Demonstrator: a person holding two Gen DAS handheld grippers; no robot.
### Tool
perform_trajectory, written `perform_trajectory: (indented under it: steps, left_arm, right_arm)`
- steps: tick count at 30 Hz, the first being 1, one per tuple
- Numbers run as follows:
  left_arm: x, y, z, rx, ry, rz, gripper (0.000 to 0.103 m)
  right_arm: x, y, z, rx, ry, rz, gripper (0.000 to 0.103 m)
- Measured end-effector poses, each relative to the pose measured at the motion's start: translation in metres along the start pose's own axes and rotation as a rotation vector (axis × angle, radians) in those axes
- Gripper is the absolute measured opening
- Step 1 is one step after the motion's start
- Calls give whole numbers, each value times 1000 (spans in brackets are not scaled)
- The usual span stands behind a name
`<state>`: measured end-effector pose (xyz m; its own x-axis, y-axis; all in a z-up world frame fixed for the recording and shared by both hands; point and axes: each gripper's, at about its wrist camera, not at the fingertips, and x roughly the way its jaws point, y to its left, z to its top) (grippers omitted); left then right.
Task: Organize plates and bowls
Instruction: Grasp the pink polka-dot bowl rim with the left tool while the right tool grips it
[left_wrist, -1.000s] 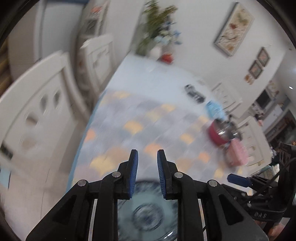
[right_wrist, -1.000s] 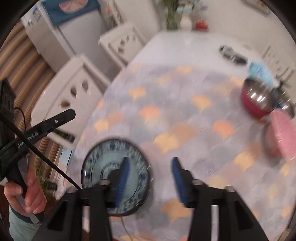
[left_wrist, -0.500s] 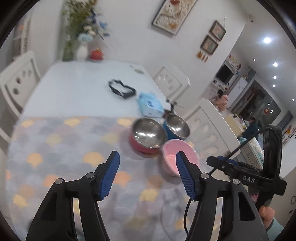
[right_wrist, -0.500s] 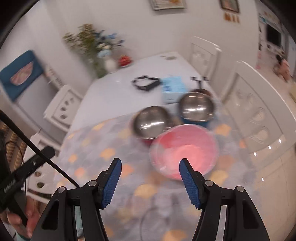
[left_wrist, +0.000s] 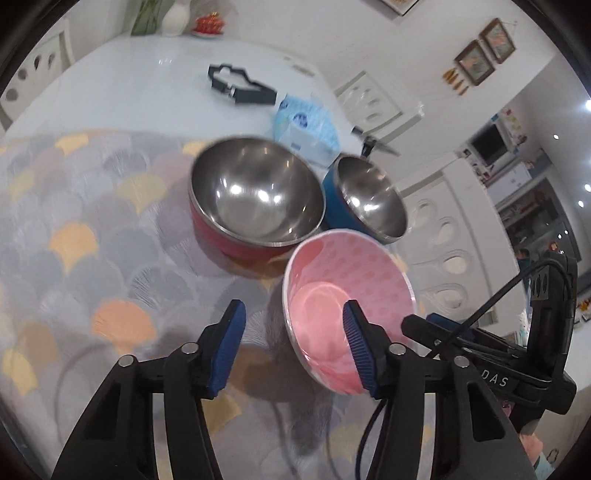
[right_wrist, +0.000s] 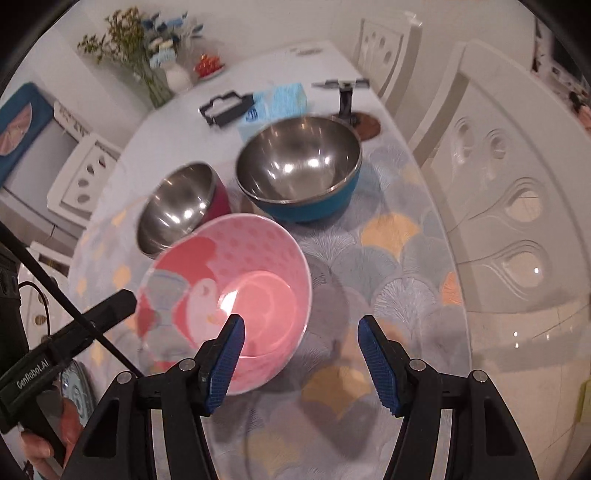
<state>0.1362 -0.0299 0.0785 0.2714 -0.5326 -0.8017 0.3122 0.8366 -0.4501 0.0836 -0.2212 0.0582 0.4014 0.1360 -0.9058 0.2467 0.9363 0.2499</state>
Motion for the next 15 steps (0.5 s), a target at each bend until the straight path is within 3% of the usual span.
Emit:
perform_trajectory:
  steps: [4, 6, 9, 15]
  left_arm:
    - [24, -1, -5, -18, 24, 25, 36]
    - [31, 1, -6, -29, 36, 23, 23]
    - [35, 1, -9, -40, 36, 21, 14]
    - [33, -3, -14, -39, 13, 27, 12]
  right_arm:
    - [22, -3, 6, -36, 31, 16, 57]
    - [30, -4, 6, -48, 42, 24, 53]
    - [36, -2, 4, -64, 57, 50, 44]
    - [41, 4, -5, -113, 69, 71, 20]
